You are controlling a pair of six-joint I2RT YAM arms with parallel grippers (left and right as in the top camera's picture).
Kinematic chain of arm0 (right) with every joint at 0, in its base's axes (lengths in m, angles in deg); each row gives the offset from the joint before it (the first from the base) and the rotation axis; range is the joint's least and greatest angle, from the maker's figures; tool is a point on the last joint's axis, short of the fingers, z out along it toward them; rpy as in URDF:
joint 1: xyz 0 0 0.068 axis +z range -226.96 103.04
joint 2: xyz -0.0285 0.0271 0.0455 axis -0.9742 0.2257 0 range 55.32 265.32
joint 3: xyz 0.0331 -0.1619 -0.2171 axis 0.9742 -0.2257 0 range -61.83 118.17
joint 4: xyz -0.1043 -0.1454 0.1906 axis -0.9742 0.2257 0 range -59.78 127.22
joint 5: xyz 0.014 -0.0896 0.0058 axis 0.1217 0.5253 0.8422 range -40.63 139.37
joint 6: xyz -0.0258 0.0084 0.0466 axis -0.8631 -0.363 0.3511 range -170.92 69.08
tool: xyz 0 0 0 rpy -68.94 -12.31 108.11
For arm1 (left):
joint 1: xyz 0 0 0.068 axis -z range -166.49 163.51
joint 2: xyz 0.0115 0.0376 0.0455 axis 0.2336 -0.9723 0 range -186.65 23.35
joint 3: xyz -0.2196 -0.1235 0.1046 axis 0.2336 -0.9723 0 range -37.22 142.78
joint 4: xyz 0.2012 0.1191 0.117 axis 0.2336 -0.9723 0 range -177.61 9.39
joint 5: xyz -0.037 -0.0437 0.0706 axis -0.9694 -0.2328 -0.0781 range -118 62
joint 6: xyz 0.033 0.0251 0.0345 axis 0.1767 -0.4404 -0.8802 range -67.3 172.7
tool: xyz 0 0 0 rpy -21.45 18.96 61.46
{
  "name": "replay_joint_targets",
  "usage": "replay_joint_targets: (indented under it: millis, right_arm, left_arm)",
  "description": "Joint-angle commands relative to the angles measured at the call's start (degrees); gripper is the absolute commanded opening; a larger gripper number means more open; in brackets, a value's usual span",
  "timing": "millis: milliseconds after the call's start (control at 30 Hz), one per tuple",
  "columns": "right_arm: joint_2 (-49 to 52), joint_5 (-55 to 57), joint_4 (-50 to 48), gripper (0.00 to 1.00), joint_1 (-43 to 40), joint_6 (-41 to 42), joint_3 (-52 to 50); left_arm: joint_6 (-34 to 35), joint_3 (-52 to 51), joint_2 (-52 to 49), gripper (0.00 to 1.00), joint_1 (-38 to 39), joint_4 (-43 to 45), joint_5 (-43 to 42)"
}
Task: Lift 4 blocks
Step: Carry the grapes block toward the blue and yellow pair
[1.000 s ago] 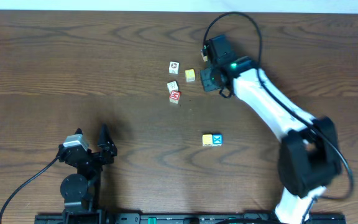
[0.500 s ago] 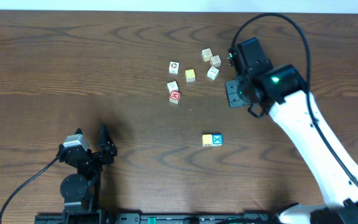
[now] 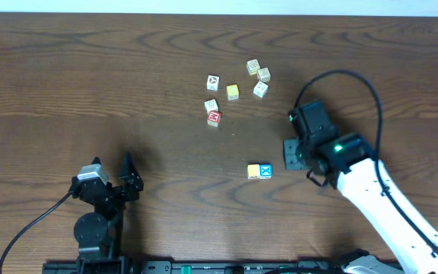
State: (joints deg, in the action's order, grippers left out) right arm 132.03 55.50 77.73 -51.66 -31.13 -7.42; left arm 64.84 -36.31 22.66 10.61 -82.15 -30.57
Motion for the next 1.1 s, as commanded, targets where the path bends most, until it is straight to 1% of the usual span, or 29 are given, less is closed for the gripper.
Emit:
replay_joint_targets:
  millis: [0, 167, 300, 433, 700, 1067]
  right_arm:
    - [-1.0, -3.5, -3.0, 0.02, 0.3, 1.4, -3.9]
    - [-1.0, -4.2, -6.3, 0.02, 0.3, 2.5, -7.7]
    - [-0.9, -6.9, -9.3, 0.03, 0.3, 2.5, -9.6]
    - [-0.9, -7.1, -11.3, 0.04, 0.3, 2.5, -11.0]
    - [-0.3, -7.1, -13.1, 0.05, 0.3, 2.5, -12.7]
    - [4.7, -9.4, -17.2, 0.06, 0.3, 2.9, -12.7]
  left_arm:
    - [-0.5, -0.7, 0.1, 0.75, 0.1, -2.5, 1.7]
    - [-0.5, -0.7, 0.1, 0.75, 0.1, -2.5, 1.7]
    - [-0.5, -0.7, 0.1, 0.75, 0.1, -2.5, 1.7]
    - [-0.5, -0.7, 0.1, 0.75, 0.1, -2.5, 1.7]
    - [-0.5, -0.7, 0.1, 0.75, 0.1, -2.5, 1.7]
    - [-0.5, -0.7, 0.1, 0.75, 0.1, -2.5, 1.7]
